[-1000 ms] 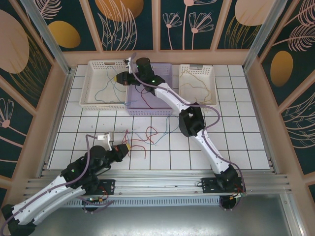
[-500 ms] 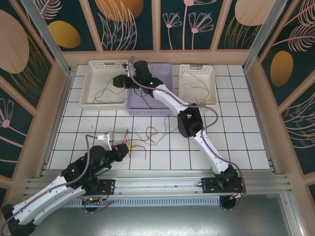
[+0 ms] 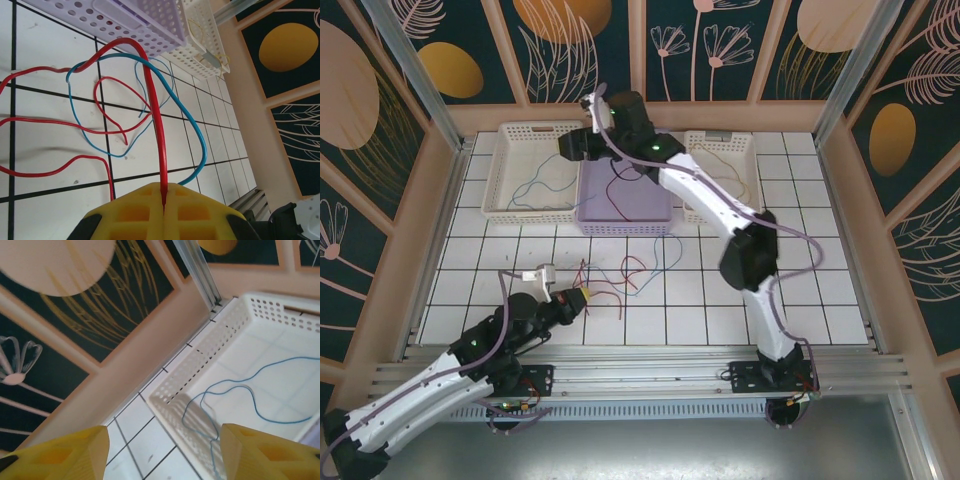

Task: Untangle the cables
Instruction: Pick up the cable from the center of the table.

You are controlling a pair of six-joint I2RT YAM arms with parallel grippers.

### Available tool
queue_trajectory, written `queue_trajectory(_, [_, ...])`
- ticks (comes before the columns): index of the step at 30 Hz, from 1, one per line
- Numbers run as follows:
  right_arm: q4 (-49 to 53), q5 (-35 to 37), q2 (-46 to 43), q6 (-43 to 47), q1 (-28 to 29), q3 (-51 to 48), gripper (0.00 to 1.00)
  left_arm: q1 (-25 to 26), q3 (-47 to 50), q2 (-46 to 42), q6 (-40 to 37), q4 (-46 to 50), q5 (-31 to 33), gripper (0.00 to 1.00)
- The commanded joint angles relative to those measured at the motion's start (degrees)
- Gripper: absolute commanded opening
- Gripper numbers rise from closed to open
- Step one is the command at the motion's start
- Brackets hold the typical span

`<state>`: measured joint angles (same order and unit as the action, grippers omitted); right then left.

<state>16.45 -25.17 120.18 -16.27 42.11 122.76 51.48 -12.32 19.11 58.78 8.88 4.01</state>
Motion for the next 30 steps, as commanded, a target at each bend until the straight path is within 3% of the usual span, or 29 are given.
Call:
queue_trajectory(1, [-4.3, 4.3, -12.1, 2.9, 1.0, -15.4, 0.61, -0.2, -1.0, 2.2, -1.4, -6.8, -0.8, 0.0])
queue_trajectory(8, [-19.9, 3.2, -39.9, -2.0, 0.9, -56.5, 0.63, -0.2, -4.8, 9.1, -3.6, -14.4, -3.3, 0.0])
queue_trajectory(15, [-36.4, -2.2, -54.0, -11.3, 2.3, -84.1, 0.64, -0.2, -6.7, 15.1, -3.8, -22.4, -8.0, 0.0])
queue_trajectory(20, [-42.0, -0.1, -58.9, -13.3, 6.4, -91.0, 0.64, -0.2, -8.1, 19.3, -5.2, -22.5, -10.4, 0.0])
queue_trajectory(30, [-42.3, 3.6, -58.0, -14.0, 9.9, -89.6, 0.64, -0.2, -10.5, 24.3, -6.7, -18.5, -10.0, 0.0])
